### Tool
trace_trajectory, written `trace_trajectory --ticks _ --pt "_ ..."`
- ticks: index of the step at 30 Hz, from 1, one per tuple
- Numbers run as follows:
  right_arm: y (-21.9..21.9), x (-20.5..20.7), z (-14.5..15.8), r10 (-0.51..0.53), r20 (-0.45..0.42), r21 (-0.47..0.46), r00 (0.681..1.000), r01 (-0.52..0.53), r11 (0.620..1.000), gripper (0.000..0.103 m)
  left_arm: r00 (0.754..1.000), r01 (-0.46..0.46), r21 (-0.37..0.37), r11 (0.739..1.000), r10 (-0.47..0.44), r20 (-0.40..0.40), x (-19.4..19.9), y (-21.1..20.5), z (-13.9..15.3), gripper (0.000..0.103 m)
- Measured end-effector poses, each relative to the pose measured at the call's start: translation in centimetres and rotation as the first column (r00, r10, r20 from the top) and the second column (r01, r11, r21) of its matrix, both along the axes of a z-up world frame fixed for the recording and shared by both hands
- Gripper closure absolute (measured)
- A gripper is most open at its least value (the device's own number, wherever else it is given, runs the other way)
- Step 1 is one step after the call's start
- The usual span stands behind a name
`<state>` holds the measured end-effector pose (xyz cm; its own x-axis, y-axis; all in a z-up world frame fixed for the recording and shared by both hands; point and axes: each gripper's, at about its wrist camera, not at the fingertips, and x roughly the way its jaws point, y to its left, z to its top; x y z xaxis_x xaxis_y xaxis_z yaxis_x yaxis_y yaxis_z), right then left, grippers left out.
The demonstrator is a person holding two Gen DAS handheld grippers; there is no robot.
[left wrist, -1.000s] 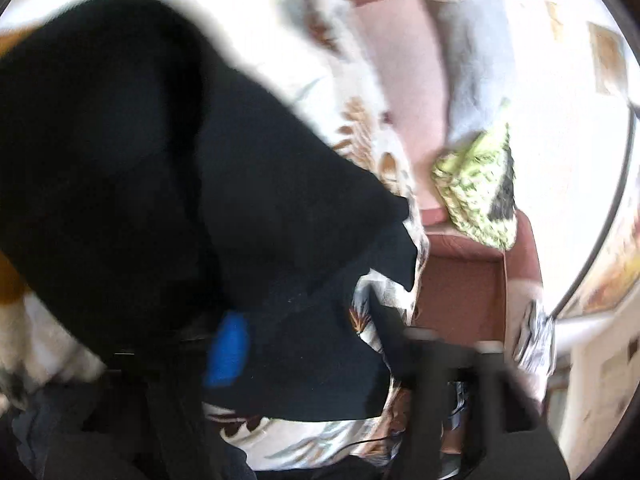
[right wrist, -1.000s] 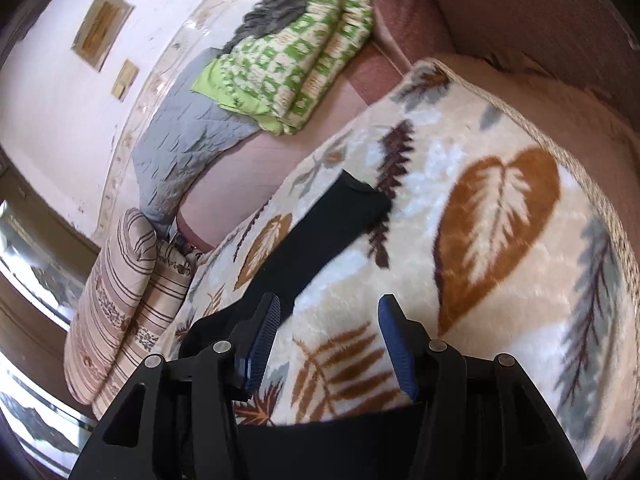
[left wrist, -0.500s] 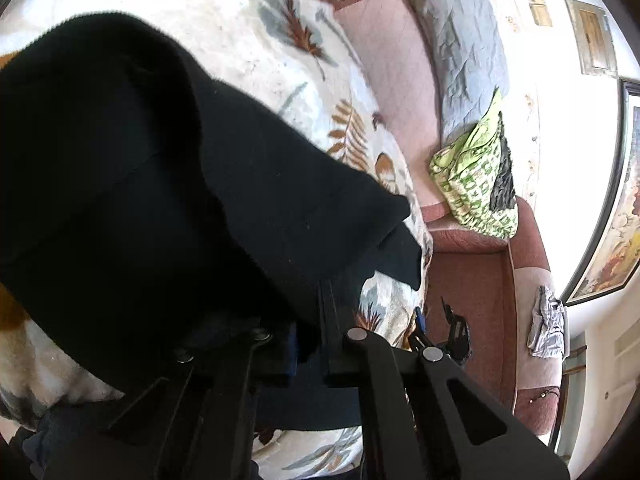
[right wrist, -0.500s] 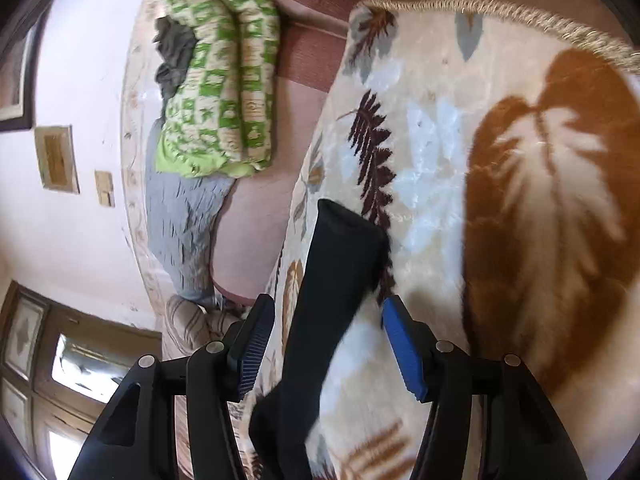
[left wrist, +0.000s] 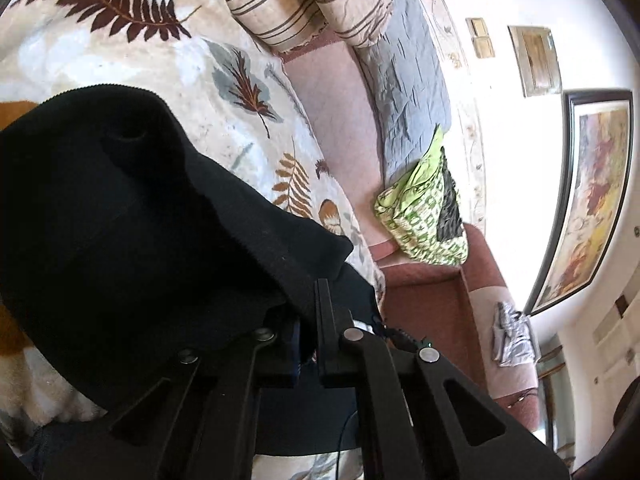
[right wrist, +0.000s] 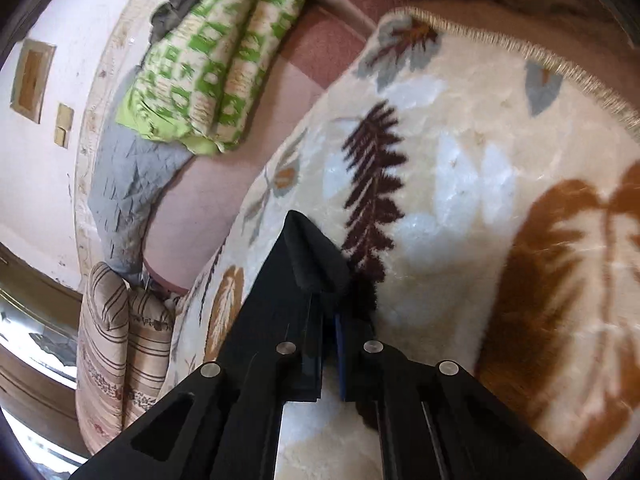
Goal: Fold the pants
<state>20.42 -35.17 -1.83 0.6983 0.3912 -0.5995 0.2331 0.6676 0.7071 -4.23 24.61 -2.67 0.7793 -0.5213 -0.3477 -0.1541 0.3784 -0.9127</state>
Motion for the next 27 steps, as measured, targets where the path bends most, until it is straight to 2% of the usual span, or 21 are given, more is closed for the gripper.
trace_trajectory --ticks 4,8,10,12,14,16,17,18,19,21,24,25,27 --pt "-0.5 -4.2 2.6 -0.018 0.016 -0.015 1.0 0.018 1.0 0.1 1.0 0.007 -0.036 0.999 -0.007 -0.012 1.0 -0.6 0.3 0.1" --pt "-1.4 -7.7 4.5 -0.016 0.034 -0.008 0.999 0.016 1.0 0.1 1.0 -0.012 0.015 1.0 0.011 0.021 4.1 1.6 3.1 0.1" --pt "-1.9 -9.3 4.5 -0.024 0.026 -0.015 0.999 0.024 1.0 0.1 0.999 -0.031 0.018 0.999 0.031 0.014 6.4 3.0 4.0 0.1" --pt "-2.4 -9.8 3.4 -0.042 -0.017 -0.006 0.999 0.041 0.999 0.1 0.998 -0.066 0.046 0.997 0.067 -0.014 8.7 4.4 3.9 0.1" --pt "-2.7 -10.0 2.3 -0.058 -0.063 -0.004 0.996 0.058 0.998 0.1 0.996 -0.073 0.039 0.997 0.075 -0.055 11.6 5.8 2.5 0.1" --pt "-2.7 -10.2 1.3 -0.065 -0.098 -0.001 0.993 0.066 0.998 0.1 0.983 -0.098 0.069 0.993 0.107 -0.152 13.8 7.0 0.0 0.1" --pt "-2.6 -10.3 1.1 -0.066 -0.111 -0.014 0.992 0.065 0.998 0.1 0.975 -0.069 0.04 0.997 0.076 -0.207 15.2 7.2 -2.1 0.1" --pt "-2.5 -10.4 0.8 -0.068 -0.121 -0.027 0.99 0.065 0.997 0.1 0.969 -0.055 0.049 0.997 0.065 -0.238 15.7 7.2 -3.0 0.1" --pt "-2.6 -10.5 0.3 -0.074 -0.137 -0.03 0.988 0.071 0.997 0.099 0.963 -0.045 0.07 0.997 0.062 -0.264 16.1 7.0 -3.9 0.1" --pt "-3.2 -10.8 -0.4 -0.11 -0.173 -0.046 0.979 0.103 0.994 0.098 0.968 -0.042 0.085 0.995 0.062 -0.244 16.0 6.7 -4.0 0.099" --pt "-4.8 -11.6 -0.4 -0.204 -0.191 -0.098 0.96 0.188 0.977 0.093 0.972 -0.058 0.07 0.996 0.072 -0.222 15.4 6.9 -3.4 0.095" --pt "-5.0 -11.8 0.1 -0.222 -0.176 -0.121 0.959 0.203 0.972 0.093 0.973 -0.072 0.06 0.996 0.084 -0.217 15.3 7.1 -3.1 0.089" --pt "-4.4 -12.0 2.0 -0.22 -0.11 -0.214 0.969 0.193 0.958 0.093 0.971 -0.145 0.066 0.987 0.155 -0.183 14.4 8.5 -2.1 0.067"
